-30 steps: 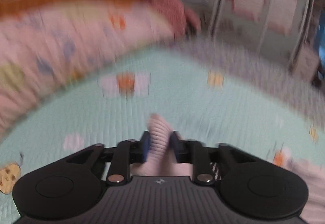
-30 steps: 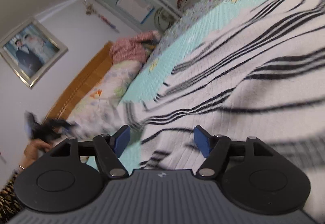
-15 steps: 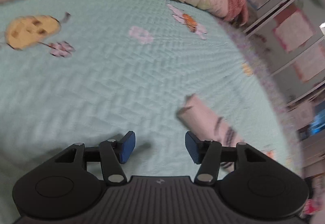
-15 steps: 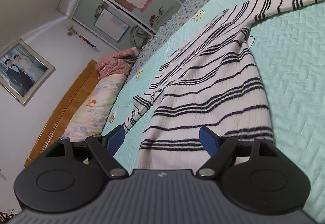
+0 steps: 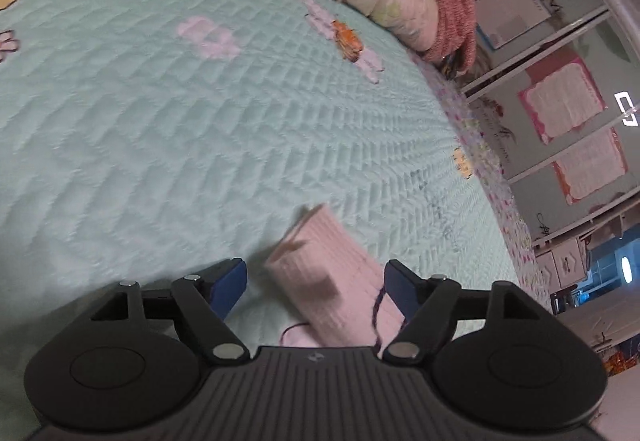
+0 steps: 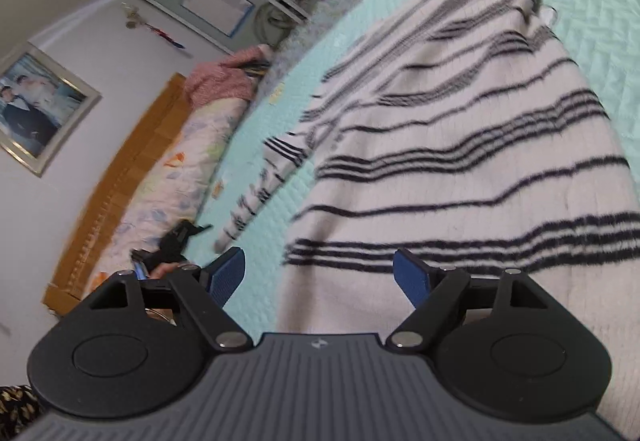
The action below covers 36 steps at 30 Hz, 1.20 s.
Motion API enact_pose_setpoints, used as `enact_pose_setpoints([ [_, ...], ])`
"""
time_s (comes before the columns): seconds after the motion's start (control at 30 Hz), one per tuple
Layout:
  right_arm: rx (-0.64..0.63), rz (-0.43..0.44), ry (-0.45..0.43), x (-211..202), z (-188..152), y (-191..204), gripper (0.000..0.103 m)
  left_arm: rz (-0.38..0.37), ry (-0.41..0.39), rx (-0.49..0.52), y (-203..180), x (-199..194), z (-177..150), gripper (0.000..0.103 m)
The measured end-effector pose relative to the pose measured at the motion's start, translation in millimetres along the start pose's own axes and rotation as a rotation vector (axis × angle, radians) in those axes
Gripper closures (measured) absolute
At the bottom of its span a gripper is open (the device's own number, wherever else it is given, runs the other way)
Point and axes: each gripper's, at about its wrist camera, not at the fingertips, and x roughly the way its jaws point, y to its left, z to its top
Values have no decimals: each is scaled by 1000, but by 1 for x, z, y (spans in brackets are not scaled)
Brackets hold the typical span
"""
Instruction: Fold clothes
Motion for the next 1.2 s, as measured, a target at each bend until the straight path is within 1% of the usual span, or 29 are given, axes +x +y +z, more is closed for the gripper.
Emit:
enact_pose_setpoints([
  [0.03, 7, -11, 3, 1, -1, -2, 21, 4, 5, 23, -2, 3, 0, 42],
  [0.07, -2, -19, 5, 2, -1, -2, 21, 19, 22, 48, -5, 8, 0, 74],
  [0.1, -11, -26, 7, 2, -1, -3, 21, 35, 41, 74, -8, 13, 1, 94],
  [0.13, -21, -34, 9, 2, -1, -3, 21, 27, 40, 80, -8, 9, 1, 96],
  [0.2, -56, -63, 10, 2, 1, -2, 21, 4, 33, 88, -8, -1, 2, 97],
  [0.23, -71, -71, 5, 1, 2, -1, 21, -25, 16, 100, -11, -13, 4, 97],
  [0.33, -106, -84, -14, -6, 5, 2, 21, -107, -43, 156, -18, -61, 5, 97],
  [0.4, -119, -79, -34, -13, 6, 4, 21, -51, -31, 190, -12, -66, 0, 97],
  [0.53, -108, -74, -23, -18, -2, 3, 21, 75, -1, 259, 0, -74, -12, 97],
  [0.57, -105, -72, -20, -19, -4, 3, 21, 122, 15, 252, 8, -69, -16, 96],
  [0.6, -102, -71, -17, -20, -6, 3, 21, 143, 33, 243, 16, -63, -20, 96],
  [0.67, -97, -68, -11, -22, -10, 2, 21, 134, 37, 219, 32, -60, -28, 93],
  [0.7, -103, -66, -8, -26, -12, 4, 21, 123, 18, 208, 35, -63, -30, 92],
  [0.77, -115, -65, -10, -34, -14, 5, 21, 136, 4, 200, 35, -68, -34, 91],
  [0.83, -119, -71, -26, -45, -15, 5, 21, 149, 9, 164, 34, -74, -35, 89],
  [0.93, -73, -69, -65, -63, -15, -4, 21, 157, 11, 115, 34, -93, -41, 80],
  [1.0, -26, -64, -93, -74, -15, -12, 21, 156, 25, 129, 33, -108, -51, 76],
  [1.07, -1, -58, -111, -84, -16, -16, 21, 154, 45, 191, 27, -121, -64, 75],
  [1.13, 6, -48, -125, -92, -17, -18, 21, 168, 61, 319, 14, -133, -83, 75],
  [1.2, -21, -42, -126, -97, -20, -13, 21, 175, 77, 448, -1, -146, -107, 70],
])
